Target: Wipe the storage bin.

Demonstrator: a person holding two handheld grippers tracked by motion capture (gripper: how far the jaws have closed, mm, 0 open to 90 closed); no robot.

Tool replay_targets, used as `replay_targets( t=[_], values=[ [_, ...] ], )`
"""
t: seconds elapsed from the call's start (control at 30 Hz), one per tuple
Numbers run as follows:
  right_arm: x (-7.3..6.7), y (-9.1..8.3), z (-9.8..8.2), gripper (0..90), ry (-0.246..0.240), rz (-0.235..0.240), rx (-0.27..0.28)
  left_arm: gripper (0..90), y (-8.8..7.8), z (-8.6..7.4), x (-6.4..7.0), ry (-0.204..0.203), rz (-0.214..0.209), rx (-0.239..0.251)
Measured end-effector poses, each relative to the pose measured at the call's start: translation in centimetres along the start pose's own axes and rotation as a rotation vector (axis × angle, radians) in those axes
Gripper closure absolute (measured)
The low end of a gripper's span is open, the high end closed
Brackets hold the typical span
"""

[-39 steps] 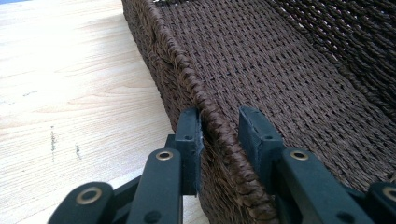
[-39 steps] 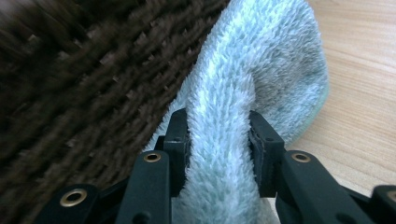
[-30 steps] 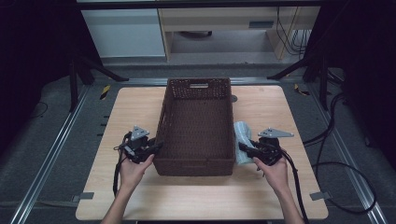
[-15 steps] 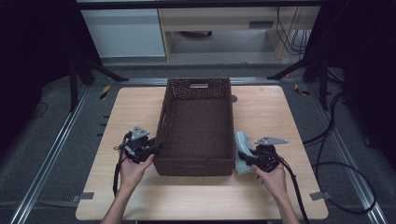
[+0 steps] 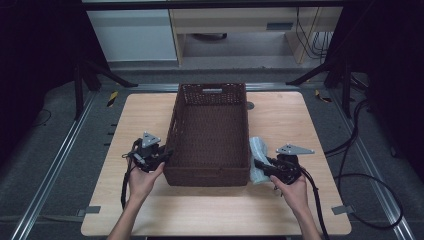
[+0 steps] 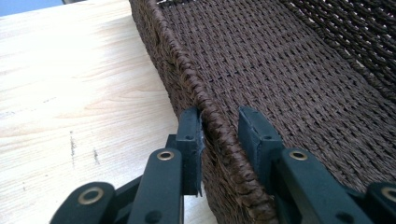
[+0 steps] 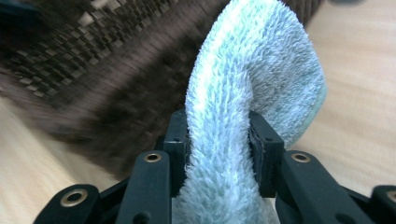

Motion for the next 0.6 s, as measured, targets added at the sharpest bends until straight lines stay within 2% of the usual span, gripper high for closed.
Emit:
replay_targets(
  t=[0.13,0.27,0.43,0.5,0.6],
  values=[
    [-1.0,-0.6,0.6,66.4,-0.031,0.009,0.020,70.0,0.4,0.3,-0.3,-0.007,0.003,-0.001],
    [-0.9,-0.4,0.3,66.5,-0.030,0.006,0.009,69.0,0.5,0.2,-0.3,0.007,0.008,-0.008],
    [-0.1,0.7,-1.0,66.5,-0.012,-0.015,-0.047,56.9,0.6,0.0,-0.8,-0.025,0.007,0.005],
    [0.2,1.3,-1.6,66.5,-0.003,-0.022,-0.074,51.4,0.6,-0.1,-1.0,-0.022,0.013,0.013],
    [0.5,2.0,-2.5,66.5,0.010,-0.031,-0.112,48.4,0.5,-0.1,-1.0,-0.014,-0.002,0.018]
  ],
)
Point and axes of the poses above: each handheld gripper's, and its own axes: y roughly forward along the jaws, z roughly out of its top, x roughly to its right, the point moved 4 cm from there along y, roughly forward along the jaws, and after that the axes turned 8 degrees about z, right-handed, at the moved point
